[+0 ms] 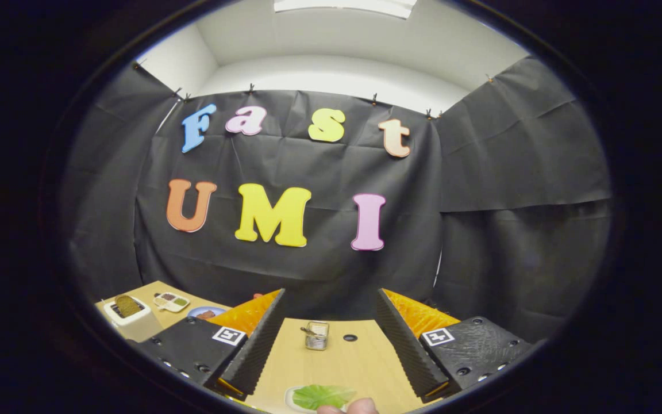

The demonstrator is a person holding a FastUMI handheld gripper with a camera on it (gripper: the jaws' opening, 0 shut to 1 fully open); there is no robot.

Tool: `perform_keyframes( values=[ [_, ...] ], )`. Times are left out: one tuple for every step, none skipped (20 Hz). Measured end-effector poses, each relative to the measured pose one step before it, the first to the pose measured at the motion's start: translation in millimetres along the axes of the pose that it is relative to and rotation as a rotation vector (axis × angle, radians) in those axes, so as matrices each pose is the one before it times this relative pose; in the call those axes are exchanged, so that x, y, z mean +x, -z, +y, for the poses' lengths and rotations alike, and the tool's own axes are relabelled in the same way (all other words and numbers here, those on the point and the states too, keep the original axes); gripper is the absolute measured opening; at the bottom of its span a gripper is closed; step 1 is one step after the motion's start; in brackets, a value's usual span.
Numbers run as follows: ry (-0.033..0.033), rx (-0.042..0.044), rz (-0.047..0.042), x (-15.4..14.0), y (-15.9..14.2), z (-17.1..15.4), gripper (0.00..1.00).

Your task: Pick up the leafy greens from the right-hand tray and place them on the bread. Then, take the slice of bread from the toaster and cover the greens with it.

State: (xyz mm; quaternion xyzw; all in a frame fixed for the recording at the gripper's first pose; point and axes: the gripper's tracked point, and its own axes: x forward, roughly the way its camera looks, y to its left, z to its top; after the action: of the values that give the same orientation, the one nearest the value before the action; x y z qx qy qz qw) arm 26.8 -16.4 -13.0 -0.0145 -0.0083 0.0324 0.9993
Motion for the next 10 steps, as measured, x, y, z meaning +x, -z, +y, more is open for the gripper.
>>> perform_keyframes(
  values=[
    [-0.00032, 0.00113, 0.00137, 0.14, 2.12, -3.71, 0.95],
    [-0.00138, 0.00255, 0.00471, 0.63, 4.01, -3.62, 0.95],
    [-0.00483, 0.00722, 0.00698, 0.13, 3.67, -4.39, 0.95],
    [-0.00503, 0.00455, 0.00805, -0.18, 5.31, -5.03, 0.95],
    [-0.00303, 0.00152, 0.00975, -0.31, 5.71, -7.11, 0.95],
    [-0.00018, -0.00022, 0.01036, 1.21, 8.59, -9.4, 0.95],
    [0.0014, 0.00244, 0.00916, -0.33, 8.3, -9.8, 0.95],
    [0.00499, 0.00583, 0.01856, 1.27, 13.01, -9.7, 0.95],
    [0.00223, 0.01145, 0.02701, 1.8, 15.44, -9.2, 0.95],
    [-0.00538, 0.01194, 0.02773, 2.66, 18.58, -7.15, 0.95]
  ],
)
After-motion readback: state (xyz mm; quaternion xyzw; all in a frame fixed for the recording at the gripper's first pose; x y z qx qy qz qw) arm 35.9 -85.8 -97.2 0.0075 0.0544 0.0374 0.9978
